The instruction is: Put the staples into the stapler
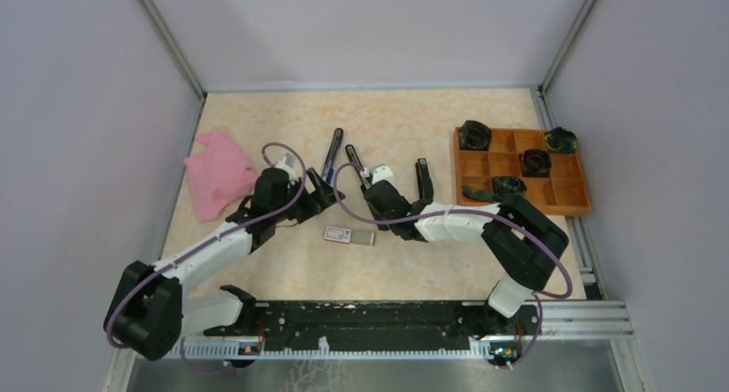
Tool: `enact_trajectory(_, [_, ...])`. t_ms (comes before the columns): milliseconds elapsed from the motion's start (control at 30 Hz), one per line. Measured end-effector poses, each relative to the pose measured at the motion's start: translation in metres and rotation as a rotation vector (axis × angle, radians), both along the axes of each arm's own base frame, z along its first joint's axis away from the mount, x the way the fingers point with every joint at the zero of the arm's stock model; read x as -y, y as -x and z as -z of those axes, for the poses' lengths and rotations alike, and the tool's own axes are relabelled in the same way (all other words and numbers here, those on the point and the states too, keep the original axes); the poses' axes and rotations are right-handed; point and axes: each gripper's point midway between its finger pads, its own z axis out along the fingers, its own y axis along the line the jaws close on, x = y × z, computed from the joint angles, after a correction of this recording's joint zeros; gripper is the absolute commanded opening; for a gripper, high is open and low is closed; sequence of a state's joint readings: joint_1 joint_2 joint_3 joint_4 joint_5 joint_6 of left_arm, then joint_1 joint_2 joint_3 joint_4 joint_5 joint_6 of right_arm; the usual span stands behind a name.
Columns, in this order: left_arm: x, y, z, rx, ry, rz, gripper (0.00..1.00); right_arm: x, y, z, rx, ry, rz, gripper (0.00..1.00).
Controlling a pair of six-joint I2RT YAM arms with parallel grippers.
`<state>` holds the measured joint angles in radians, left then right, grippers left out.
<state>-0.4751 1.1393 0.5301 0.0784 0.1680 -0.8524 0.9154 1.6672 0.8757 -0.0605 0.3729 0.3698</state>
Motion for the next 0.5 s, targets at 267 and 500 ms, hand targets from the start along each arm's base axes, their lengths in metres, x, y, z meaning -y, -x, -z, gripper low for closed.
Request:
enact_trajectory(267, [0.029,-0.022,0.004,-0.07,0.104,0.017,0.96,0.028,0.021,-0.004,0.03,-0.004,-0.05,0.05])
enact_trajectory(500, [0.056,-0.054,0.011,-0.11,0.169,0.009,0.9,0.042,0.035,0.0,0.053,-0.027,-0.09,0.04])
